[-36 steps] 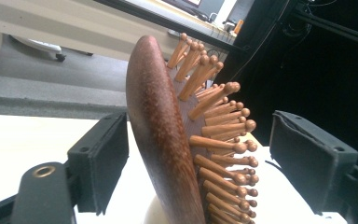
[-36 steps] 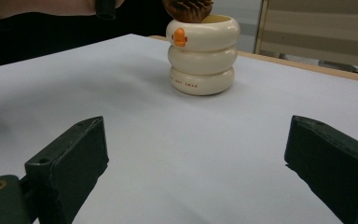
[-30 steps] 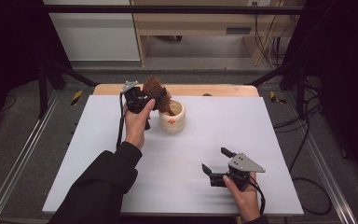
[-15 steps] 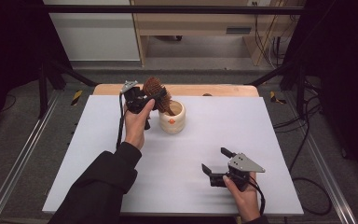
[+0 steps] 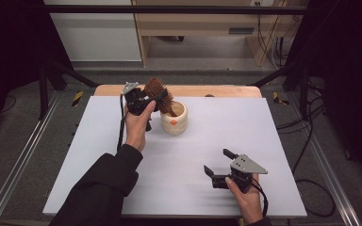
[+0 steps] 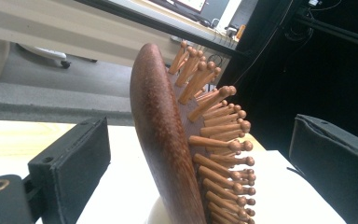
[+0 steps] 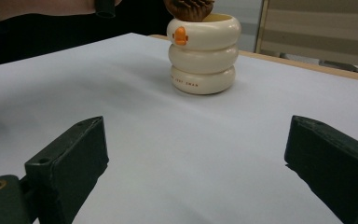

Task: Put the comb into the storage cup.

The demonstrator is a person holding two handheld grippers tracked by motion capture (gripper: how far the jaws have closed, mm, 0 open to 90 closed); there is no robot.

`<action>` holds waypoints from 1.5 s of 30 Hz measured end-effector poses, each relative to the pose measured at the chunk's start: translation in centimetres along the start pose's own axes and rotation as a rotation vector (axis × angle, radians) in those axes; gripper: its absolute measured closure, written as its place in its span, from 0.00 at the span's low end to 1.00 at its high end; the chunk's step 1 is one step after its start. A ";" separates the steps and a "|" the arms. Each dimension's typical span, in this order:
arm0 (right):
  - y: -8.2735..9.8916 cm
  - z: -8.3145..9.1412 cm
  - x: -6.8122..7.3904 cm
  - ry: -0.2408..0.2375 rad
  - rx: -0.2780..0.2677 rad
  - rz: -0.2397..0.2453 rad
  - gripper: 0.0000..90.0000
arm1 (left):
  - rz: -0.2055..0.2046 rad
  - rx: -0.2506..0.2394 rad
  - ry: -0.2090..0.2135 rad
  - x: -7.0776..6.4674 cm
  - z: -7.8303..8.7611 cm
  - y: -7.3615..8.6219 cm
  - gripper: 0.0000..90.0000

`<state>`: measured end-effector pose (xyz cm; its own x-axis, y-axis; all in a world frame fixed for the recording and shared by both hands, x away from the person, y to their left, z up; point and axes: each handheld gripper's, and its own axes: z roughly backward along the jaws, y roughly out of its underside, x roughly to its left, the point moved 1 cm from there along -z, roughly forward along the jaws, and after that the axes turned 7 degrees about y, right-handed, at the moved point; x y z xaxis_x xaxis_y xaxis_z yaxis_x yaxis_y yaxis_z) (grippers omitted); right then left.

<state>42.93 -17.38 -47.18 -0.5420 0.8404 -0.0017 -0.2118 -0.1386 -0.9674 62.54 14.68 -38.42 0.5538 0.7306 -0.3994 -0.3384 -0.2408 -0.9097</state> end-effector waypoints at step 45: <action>0.1 -0.2 0.2 -0.003 0.004 0.007 0.06 | -0.064 -0.001 0.011 -1.2 2.6 2.2 0.03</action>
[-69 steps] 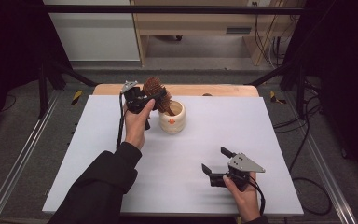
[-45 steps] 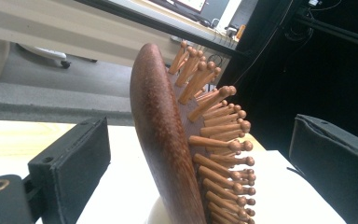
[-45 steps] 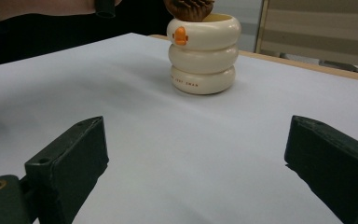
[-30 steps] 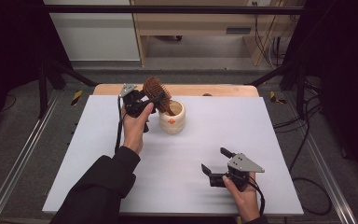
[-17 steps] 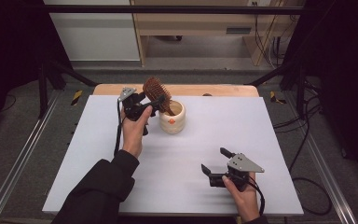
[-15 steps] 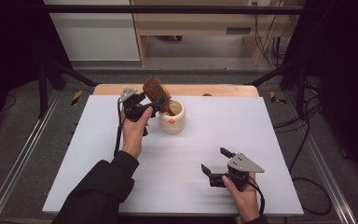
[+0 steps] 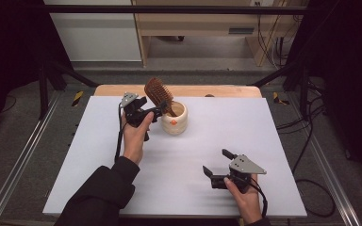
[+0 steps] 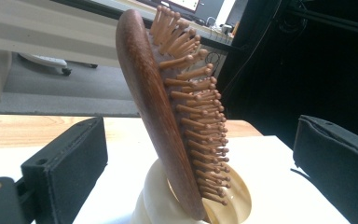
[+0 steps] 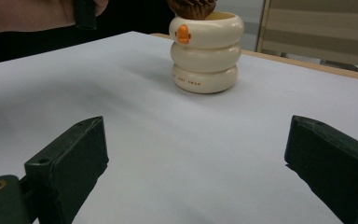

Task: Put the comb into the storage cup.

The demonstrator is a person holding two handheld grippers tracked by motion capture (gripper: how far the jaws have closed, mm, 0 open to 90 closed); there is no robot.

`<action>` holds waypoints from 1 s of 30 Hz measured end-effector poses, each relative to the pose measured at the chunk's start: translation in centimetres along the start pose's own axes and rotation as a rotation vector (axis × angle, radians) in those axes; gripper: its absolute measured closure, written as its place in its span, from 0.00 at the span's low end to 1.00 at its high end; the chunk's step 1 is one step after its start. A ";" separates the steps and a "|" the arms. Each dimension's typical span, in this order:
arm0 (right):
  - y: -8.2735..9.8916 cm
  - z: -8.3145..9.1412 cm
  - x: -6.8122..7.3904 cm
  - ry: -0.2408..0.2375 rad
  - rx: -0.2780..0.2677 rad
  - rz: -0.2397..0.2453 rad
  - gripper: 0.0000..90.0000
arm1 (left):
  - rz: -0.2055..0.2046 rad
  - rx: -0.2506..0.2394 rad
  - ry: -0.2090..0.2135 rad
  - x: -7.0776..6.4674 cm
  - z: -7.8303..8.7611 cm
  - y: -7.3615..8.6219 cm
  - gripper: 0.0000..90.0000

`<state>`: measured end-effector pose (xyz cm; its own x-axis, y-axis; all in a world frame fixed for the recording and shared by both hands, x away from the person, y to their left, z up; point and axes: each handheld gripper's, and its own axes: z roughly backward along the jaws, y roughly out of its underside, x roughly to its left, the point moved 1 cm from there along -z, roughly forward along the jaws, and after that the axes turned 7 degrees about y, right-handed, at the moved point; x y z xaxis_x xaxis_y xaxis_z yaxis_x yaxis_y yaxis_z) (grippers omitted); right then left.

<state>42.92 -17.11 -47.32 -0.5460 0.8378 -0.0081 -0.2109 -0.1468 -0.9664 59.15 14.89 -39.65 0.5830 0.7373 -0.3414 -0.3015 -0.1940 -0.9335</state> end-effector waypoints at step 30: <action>0.1 0.1 0.1 -0.001 0.006 0.019 0.06 | -0.032 0.043 -0.019 -1.6 2.5 1.0 0.03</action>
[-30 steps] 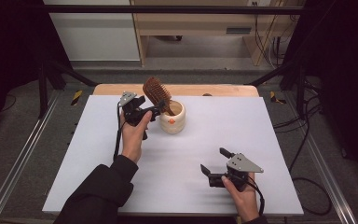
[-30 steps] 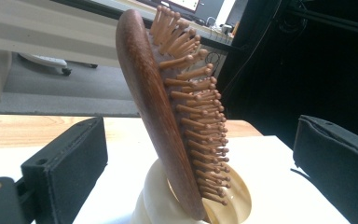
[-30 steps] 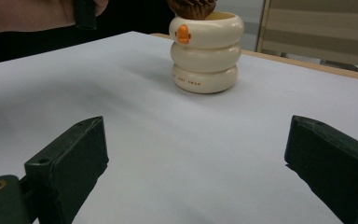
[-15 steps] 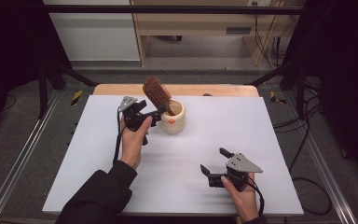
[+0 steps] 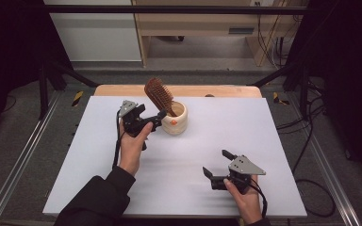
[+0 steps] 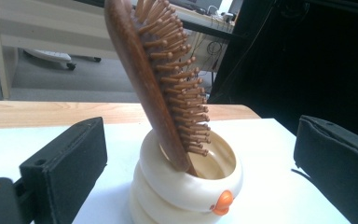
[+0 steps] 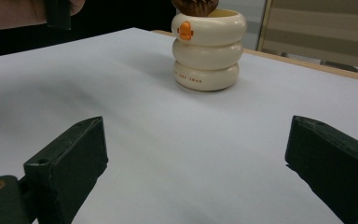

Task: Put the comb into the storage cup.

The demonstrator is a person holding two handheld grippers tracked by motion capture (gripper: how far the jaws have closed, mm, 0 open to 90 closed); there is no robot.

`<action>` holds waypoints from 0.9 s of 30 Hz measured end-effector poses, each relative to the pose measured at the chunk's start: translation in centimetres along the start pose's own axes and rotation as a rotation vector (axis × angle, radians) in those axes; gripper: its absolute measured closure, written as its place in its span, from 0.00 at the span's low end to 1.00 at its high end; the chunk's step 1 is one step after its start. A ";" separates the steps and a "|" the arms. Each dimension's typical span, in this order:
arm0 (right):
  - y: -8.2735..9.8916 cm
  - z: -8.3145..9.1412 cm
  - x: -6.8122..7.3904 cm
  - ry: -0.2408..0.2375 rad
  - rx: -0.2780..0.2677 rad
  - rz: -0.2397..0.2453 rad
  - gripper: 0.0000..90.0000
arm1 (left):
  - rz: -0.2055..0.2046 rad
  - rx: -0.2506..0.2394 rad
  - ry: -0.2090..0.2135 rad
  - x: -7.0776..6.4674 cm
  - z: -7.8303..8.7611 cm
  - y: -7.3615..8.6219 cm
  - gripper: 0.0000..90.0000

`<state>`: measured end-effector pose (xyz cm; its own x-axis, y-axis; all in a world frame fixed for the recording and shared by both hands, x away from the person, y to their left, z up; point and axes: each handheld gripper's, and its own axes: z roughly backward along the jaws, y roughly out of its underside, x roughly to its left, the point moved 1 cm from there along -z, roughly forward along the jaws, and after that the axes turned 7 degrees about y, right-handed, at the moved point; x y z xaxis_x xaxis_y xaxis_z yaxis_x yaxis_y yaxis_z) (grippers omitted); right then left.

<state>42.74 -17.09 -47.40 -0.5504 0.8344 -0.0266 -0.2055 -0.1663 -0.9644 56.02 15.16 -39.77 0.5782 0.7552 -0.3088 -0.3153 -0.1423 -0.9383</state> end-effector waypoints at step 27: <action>0.0 0.0 -0.1 -0.005 0.003 -0.005 0.05 | 0.012 -0.099 0.043 -0.2 2.6 -0.2 0.03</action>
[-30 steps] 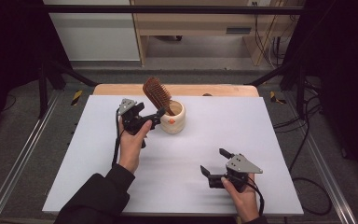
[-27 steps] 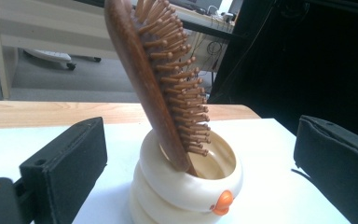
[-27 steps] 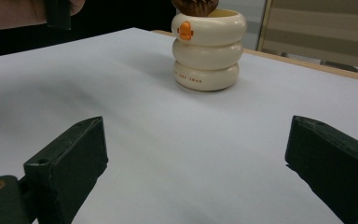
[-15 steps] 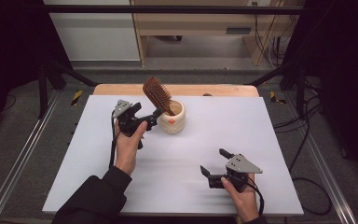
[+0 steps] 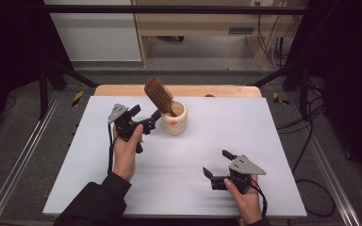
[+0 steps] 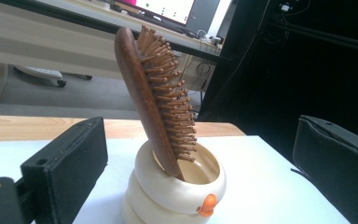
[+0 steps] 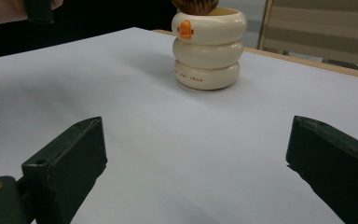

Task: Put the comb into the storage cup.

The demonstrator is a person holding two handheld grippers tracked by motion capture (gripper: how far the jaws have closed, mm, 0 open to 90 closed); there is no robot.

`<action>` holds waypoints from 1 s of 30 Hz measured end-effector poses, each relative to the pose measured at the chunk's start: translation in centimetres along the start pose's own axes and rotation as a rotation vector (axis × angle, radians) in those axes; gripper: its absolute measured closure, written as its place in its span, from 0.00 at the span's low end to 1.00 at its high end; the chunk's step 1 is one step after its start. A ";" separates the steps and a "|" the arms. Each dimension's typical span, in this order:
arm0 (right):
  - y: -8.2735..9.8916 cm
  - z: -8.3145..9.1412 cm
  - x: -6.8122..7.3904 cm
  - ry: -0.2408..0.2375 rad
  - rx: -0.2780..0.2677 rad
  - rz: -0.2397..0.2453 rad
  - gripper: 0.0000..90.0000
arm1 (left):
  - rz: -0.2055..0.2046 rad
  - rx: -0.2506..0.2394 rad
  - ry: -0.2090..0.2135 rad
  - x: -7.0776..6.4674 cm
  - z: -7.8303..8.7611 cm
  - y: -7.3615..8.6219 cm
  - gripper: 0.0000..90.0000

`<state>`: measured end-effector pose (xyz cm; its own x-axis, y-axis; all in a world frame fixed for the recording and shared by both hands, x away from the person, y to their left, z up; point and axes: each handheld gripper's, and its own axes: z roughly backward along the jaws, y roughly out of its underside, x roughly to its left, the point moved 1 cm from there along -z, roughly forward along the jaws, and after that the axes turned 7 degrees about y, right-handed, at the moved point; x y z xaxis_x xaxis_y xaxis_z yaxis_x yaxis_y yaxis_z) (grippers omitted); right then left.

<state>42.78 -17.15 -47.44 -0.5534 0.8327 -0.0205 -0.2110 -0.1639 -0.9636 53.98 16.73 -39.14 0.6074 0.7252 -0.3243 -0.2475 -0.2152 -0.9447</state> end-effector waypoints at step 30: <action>-1.2 1.1 -1.0 0.015 -0.003 0.027 0.09 | -0.144 0.003 -0.017 1.1 8.0 -1.1 0.03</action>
<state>42.71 -18.40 -45.94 -0.5468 0.8358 -0.0507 -0.1940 -0.1853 -0.9633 48.88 22.95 -38.03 0.6236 0.7596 -0.1846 -0.1609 -0.1064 -0.9812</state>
